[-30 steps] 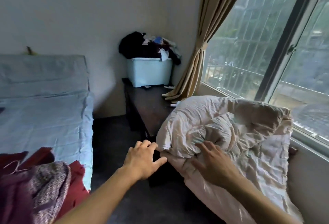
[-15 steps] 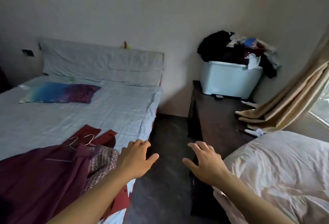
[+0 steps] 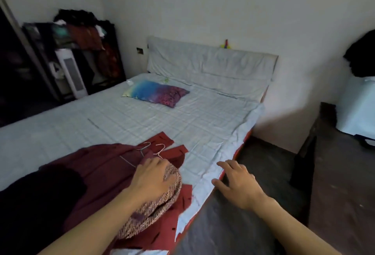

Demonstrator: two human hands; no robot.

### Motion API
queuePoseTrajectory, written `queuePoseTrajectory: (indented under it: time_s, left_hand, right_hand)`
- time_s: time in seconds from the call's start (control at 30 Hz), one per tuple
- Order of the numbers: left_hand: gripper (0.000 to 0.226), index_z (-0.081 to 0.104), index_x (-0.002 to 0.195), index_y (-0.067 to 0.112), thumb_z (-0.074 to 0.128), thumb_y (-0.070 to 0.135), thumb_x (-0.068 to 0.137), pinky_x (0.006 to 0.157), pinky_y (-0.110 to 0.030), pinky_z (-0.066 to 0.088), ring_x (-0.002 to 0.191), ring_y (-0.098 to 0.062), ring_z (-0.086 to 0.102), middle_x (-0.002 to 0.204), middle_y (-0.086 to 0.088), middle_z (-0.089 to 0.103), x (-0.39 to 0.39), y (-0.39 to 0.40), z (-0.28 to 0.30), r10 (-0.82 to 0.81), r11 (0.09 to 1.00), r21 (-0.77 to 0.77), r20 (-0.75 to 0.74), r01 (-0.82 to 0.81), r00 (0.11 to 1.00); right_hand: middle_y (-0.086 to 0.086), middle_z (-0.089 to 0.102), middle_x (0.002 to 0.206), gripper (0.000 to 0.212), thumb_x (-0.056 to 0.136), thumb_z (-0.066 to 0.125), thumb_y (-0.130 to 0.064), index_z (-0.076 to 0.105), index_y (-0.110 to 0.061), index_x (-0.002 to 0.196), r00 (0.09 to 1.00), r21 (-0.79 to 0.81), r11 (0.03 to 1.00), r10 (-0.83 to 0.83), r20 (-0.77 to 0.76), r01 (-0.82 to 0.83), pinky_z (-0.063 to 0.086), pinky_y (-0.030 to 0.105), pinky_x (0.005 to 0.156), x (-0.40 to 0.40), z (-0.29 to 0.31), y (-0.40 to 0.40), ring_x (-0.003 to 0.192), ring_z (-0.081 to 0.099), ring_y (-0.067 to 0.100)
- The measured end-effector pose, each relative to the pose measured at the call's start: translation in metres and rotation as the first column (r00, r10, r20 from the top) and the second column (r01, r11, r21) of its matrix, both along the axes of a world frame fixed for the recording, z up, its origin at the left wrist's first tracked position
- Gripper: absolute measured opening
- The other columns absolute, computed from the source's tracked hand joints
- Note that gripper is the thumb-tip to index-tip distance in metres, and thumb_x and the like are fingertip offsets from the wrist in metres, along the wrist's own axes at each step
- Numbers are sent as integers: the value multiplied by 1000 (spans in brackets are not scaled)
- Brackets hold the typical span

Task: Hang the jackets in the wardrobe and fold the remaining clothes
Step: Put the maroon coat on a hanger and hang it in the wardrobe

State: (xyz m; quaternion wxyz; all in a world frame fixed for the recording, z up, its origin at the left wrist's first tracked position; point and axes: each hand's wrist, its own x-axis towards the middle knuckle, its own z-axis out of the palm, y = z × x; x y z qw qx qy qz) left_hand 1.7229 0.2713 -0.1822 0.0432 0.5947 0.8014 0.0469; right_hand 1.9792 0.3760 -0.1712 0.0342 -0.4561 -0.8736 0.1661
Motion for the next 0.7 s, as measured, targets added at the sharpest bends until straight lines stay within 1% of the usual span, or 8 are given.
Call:
queuePoseTrajectory:
  time_s: [0.13,0.3,0.4,0.47,0.53,0.7]
  left_hand:
    - [51,48,132,30,42,63,93,99,-43,40,124,-22,45,136,5,49,-50,5,-5,145,989,10,10,-146,989]
    - [51,49,132,31,43,63,92,99,-43,42,123,-23,46,135,6,51,-116,18,-24,270,963,9,39,-270,962]
    - [52,48,134,30,44,61,93,100,-43,40,125,-22,45,138,5,49,-162,34,-35,312,949,9,77,-314,947]
    - [51,48,135,30,44,60,94,101,-43,40,125,-23,45,138,5,48,-193,46,-40,339,940,4,111,-341,934]
    - [51,48,134,30,44,61,93,100,-44,40,125,-23,45,137,5,49,-223,57,-46,356,934,-9,129,-358,926]
    - [49,48,133,30,46,60,94,99,-44,40,123,-23,45,137,4,48,-289,78,-66,402,915,-71,166,-396,900]
  right_hand:
    - [-2,23,161,67,93,39,-67,25,-36,151,993,-32,992,121,0,-121,30,53,114,-53,-10,30,146,26,25]
    - [-2,25,159,70,92,42,-68,26,-35,151,967,-33,967,253,10,-253,35,48,112,-133,-25,69,143,29,23]
    - [-2,27,158,70,92,42,-67,26,-33,151,964,-38,964,265,18,-264,36,47,111,-186,-32,90,141,31,23]
    - [-3,33,154,68,92,44,-65,30,-33,150,964,-56,963,265,3,-265,39,46,107,-220,-35,105,138,36,23]
    - [-4,39,149,61,91,48,-62,36,-36,145,964,-75,961,265,-29,-267,42,45,104,-252,-39,118,133,40,21]
    - [-8,45,143,57,89,55,-58,42,-39,141,957,-137,947,287,-42,-290,44,42,103,-316,-64,147,131,43,18]
